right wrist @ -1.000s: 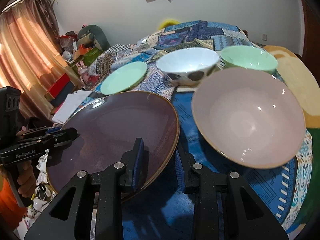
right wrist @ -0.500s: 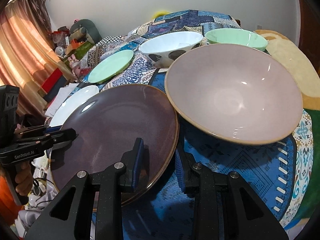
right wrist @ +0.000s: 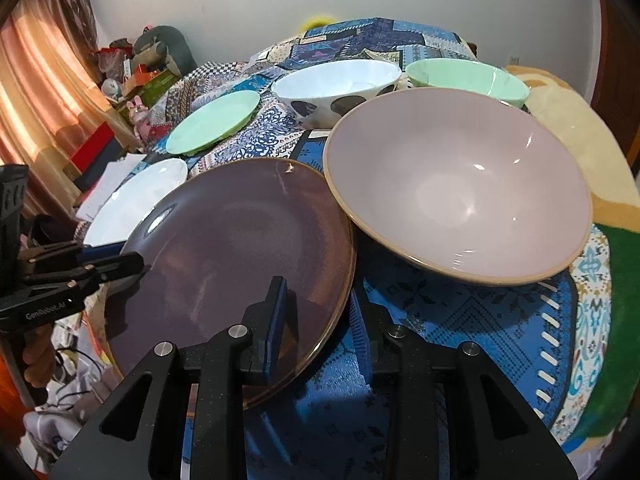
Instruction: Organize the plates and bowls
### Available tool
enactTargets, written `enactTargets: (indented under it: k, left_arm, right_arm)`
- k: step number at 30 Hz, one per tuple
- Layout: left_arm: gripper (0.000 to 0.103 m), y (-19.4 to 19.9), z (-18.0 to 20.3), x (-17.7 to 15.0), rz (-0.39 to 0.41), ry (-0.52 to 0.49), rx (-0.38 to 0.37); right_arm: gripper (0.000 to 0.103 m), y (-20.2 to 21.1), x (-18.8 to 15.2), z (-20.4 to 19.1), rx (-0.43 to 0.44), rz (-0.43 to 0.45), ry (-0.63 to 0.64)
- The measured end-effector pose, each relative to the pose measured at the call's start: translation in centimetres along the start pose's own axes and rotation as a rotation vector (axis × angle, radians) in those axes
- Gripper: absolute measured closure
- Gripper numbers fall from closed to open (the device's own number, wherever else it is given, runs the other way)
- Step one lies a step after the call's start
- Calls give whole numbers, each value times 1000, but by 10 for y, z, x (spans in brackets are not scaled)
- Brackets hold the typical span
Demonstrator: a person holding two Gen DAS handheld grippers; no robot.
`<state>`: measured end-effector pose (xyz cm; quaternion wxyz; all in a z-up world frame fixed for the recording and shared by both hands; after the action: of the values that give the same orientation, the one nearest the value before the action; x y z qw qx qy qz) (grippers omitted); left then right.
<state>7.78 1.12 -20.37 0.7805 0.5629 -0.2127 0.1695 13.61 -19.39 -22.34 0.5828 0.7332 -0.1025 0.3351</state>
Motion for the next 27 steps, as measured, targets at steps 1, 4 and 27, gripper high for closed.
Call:
enactTargets:
  k: [1, 4, 27]
  left_arm:
    - [72, 3, 1, 0, 11, -5, 1]
    - [72, 12, 1, 3, 41, -6, 0]
    - [37, 92, -87, -7, 243, 183, 206]
  right_arm:
    - [74, 2, 0, 0, -5, 1, 2]
    - [74, 5, 1, 0, -15, 0, -2]
    - [33, 28, 52, -63, -24, 163, 89]
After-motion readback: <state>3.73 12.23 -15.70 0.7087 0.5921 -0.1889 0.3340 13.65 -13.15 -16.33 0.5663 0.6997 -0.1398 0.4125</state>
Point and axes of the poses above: each gripper's, at about its wrist camera, not at the fingertips, and y roughly against the way its jaws point, z to its right, x to its top, the point moved 3 cm from there along -y, roughly the way its jaws point, and after that the axes turned 10 degrees about -x, right-handed, at the moved point
